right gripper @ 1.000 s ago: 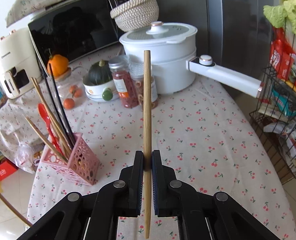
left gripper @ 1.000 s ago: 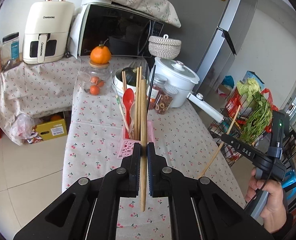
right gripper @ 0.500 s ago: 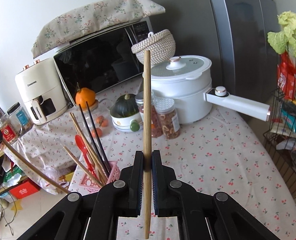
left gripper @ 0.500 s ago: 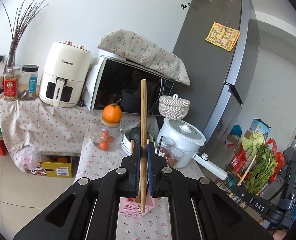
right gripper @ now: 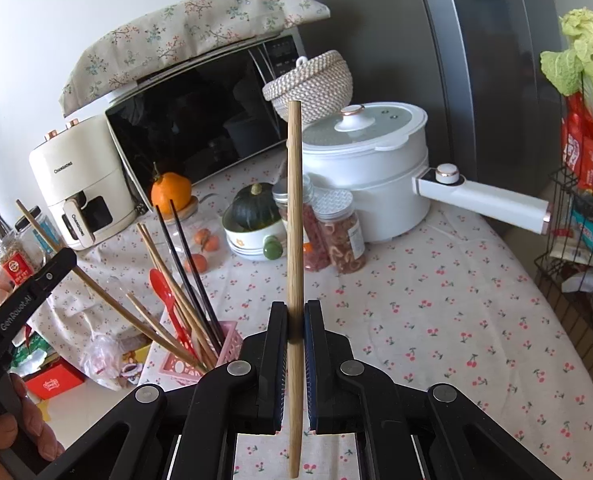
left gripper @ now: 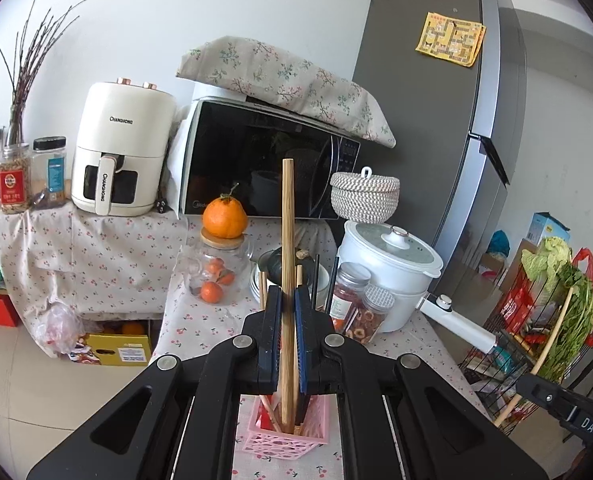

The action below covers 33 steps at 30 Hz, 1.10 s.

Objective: Organize utensils
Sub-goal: 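Lower the wooden chopstick into the basket with the left tool while the right tool grasps the last wooden chopstick, then lower the last wooden chopstick into the basket and open the right tool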

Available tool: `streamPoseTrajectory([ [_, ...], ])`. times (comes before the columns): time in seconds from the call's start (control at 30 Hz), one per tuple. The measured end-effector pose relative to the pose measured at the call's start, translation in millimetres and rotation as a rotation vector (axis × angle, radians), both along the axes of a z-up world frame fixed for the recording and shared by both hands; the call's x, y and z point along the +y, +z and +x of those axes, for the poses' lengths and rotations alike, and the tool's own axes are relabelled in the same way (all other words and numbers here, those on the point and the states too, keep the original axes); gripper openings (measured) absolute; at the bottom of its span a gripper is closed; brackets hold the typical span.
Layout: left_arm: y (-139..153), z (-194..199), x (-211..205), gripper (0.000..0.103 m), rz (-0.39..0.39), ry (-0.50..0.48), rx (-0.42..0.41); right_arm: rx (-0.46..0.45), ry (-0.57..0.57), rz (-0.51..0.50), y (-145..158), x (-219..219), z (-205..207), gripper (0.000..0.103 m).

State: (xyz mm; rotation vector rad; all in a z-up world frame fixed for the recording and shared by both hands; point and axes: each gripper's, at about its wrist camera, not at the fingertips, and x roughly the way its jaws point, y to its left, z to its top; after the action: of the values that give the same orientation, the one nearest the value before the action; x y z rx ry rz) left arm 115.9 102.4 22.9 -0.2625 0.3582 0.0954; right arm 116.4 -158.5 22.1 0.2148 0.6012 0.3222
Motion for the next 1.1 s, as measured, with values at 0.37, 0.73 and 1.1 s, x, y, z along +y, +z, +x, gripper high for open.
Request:
streamPoseTrajectory([
  [0.37,-33.4,36.9,0.5,0.054,-0.046,-0.057,0.165,0.002,-0.004,-0.009,-1.7,-2.8,-1.2,0.004],
  [0.73,-36.8,1.2,14.1,0.085,-0.027,-0.067,0.327,-0.048,0.022,0.019,7.7,15.8,-4.0,0.005],
  [1.1,-63.2,-21.7,46.6,0.087,-0.017,-0.038,0.527,-0.132,0.009,0.104,15.5,60.0,10.4,0.005],
])
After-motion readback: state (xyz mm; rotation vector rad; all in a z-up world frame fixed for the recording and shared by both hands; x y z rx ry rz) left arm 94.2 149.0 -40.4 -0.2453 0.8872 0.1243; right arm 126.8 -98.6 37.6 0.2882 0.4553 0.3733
